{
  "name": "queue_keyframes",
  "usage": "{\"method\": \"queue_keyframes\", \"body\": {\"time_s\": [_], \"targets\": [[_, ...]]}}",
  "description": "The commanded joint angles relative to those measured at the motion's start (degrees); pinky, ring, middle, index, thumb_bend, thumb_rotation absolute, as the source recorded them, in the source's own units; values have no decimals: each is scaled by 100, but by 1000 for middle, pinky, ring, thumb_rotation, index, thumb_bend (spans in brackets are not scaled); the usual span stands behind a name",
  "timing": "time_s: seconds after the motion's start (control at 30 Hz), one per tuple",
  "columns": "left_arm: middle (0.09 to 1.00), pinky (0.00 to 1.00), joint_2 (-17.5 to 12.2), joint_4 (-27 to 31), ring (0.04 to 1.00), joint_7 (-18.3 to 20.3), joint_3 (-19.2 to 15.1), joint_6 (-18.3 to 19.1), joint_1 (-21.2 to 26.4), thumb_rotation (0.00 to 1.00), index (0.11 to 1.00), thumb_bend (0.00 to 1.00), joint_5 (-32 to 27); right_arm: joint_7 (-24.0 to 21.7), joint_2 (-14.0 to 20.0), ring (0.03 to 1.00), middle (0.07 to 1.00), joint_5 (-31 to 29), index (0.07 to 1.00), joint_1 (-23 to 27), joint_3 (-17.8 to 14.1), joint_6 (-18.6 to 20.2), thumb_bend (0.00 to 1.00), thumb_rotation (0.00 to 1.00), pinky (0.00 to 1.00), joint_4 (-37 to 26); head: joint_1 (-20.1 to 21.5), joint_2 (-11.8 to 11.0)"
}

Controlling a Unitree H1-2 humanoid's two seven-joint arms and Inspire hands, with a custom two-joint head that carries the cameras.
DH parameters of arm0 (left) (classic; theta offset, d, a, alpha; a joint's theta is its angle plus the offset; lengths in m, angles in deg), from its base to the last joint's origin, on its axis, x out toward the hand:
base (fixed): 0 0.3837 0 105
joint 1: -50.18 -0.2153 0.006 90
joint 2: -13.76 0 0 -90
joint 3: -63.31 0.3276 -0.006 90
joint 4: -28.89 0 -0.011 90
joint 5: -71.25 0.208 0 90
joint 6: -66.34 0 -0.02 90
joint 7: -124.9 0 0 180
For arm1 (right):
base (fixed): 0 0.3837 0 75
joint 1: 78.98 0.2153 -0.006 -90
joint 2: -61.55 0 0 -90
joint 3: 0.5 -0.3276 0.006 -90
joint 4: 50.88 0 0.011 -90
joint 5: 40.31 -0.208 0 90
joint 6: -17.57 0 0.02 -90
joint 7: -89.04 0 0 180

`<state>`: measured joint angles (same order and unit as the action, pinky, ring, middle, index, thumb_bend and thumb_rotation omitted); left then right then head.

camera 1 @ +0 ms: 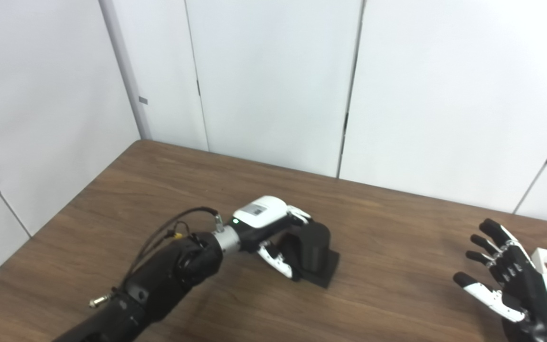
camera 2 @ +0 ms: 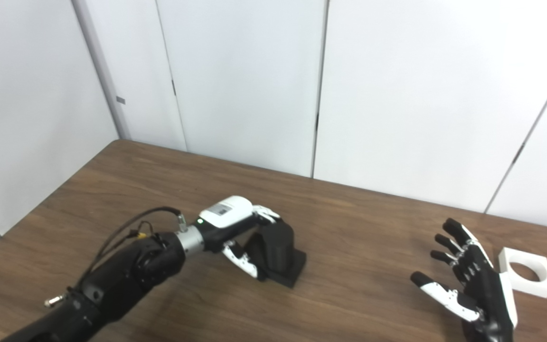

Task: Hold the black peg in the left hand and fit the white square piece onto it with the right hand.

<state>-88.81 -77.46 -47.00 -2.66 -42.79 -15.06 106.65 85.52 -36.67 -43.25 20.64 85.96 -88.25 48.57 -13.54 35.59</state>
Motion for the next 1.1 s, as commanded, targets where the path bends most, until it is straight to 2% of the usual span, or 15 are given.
{"method": "queue_keyframes", "body": {"time_s": [0.0,0.3,0.5,0.6,0.73,0.8,0.87,0.93,1.07], "targets": [[827,780,29,6,859,30,141,-129,-44,61,484,525,271,20,14,813,865,-44,835,206,-35,-158,560,268,688,-233,16,13],[826,795,374,-217,861,-89,548,-393,-74,65,484,525,652,83,13,804,860,66,841,225,-30,-119,564,263,696,-330,196,97],[825,797,308,-78,861,18,1027,-190,24,67,485,525,1424,91,-17,818,866,60,840,197,11,127,533,231,708,-566,510,215],[810,800,272,-37,844,10,1164,-126,70,63,486,525,1586,150,-47,810,863,164,833,192,30,158,538,223,699,-622,716,273],[803,798,207,-20,838,3,1202,-128,92,61,486,525,1627,213,-86,801,858,282,834,184,32,224,562,267,698,-707,987,332],[805,797,159,0,840,25,1207,-133,97,61,486,525,1615,262,-98,797,853,356,833,184,16,331,574,275,698,-834,1265,358],[806,794,103,19,841,26,1210,-164,103,61,486,525,1589,260,-47,790,848,365,830,225,-12,474,581,265,697,-954,1482,365],[805,782,48,30,838,20,1208,-194,111,62,486,525,1574,225,38,789,846,348,832,297,-40,609,579,198,708,-1033,1726,352],[789,757,-50,48,819,-122,1157,-271,89,64,486,525,1545,125,376,801,843,361,840,436,-131,943,616,158,726,-1180,2037,316]]}}
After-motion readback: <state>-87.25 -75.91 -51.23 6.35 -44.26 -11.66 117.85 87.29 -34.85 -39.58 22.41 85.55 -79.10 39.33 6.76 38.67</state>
